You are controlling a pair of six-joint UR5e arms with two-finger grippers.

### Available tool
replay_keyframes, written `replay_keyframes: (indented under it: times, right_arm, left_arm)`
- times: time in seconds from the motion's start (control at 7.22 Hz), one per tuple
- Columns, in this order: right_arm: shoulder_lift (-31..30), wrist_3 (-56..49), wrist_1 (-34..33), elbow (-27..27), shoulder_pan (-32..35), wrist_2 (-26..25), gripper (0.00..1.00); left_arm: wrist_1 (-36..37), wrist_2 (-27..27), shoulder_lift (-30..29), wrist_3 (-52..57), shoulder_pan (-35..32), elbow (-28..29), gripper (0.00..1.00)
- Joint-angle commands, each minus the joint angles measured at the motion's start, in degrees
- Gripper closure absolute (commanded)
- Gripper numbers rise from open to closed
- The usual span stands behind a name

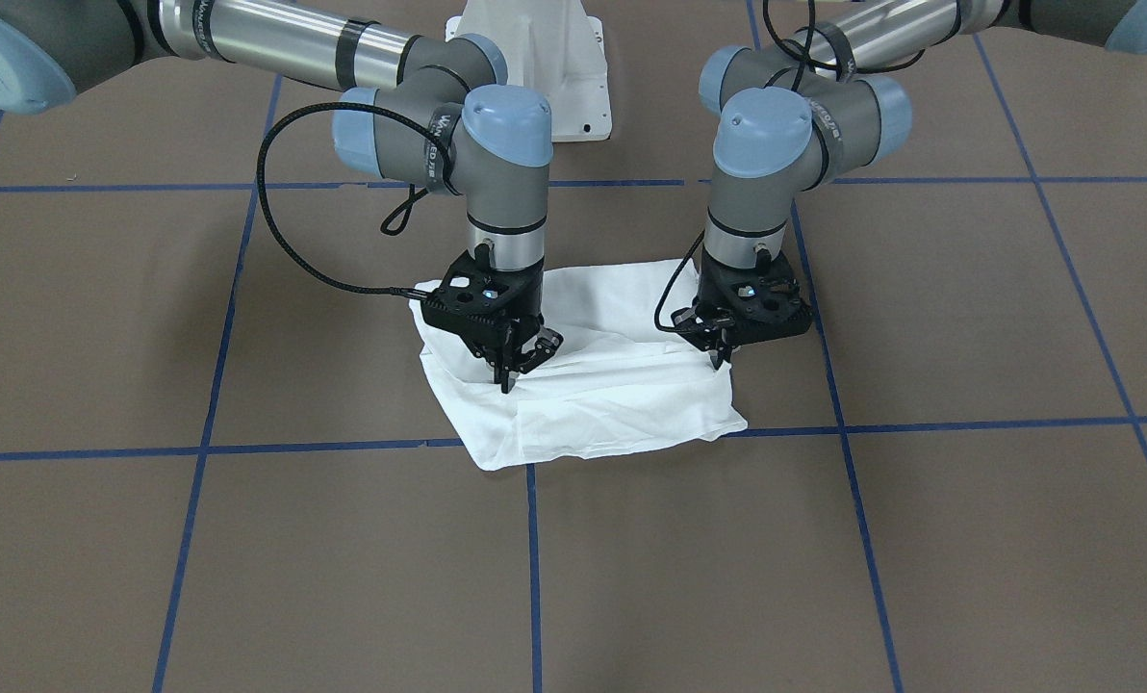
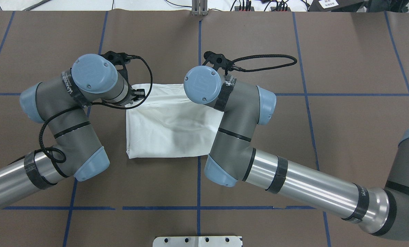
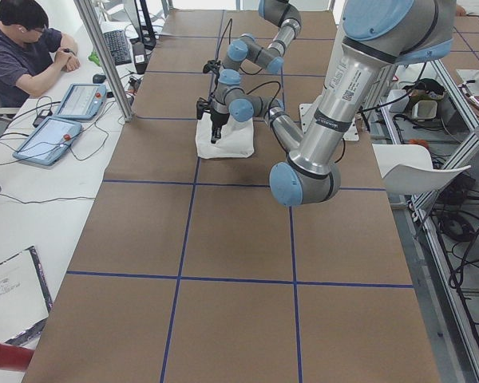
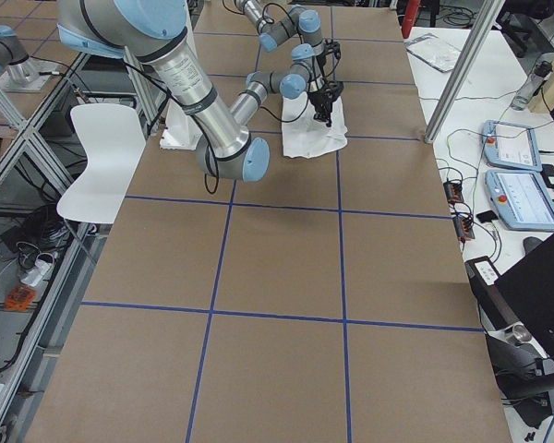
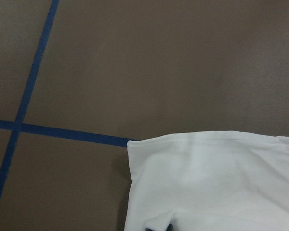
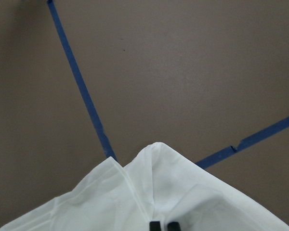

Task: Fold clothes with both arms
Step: 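Lay the folded edge down and open both grippers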

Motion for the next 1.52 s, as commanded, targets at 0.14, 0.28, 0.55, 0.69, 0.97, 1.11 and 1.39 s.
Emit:
replay_keyframes:
  times: [0.14, 0.28, 0.55, 0.69, 0.97, 1.11, 1.39]
  right_arm:
    - [0.0, -2.7, -0.3, 1.9, 1.9, 6.6, 0.0]
    - [-0.6, -3.0, -0.2, 2.5, 2.0, 6.8, 0.0]
    - [-2.1, -4.4, 0.1, 3.5, 2.1, 6.8, 0.0]
    - [-1.7, -4.5, 0.5, 3.2, 2.1, 6.5, 0.0]
    - [-1.7, -5.2, 0.5, 3.1, 2.1, 6.5, 0.0]
    - [-1.6, -5.2, 0.5, 3.1, 2.1, 6.5, 0.0]
    - [-2.0, -5.1, 2.8, 3.1, 2.1, 6.6, 0.0]
  left_arm:
    - [0.0, -1.4, 0.9, 6.3, -1.0, -3.5, 0.0]
    - [-0.2, -3.0, 1.1, 6.0, -0.2, -3.3, 0.0]
    - [-0.5, -3.3, 0.9, 4.7, 3.9, -2.7, 0.0]
    - [-2.4, -3.3, 1.1, 4.9, 3.9, -2.6, 0.0]
    - [-4.3, -2.9, 1.1, 4.9, 4.2, 1.0, 0.0]
    - [-8.0, -2.9, 1.1, 4.8, 4.2, 3.6, 0.0]
    - [-9.7, -2.7, 0.5, 4.9, 4.1, 7.0, 0.0]
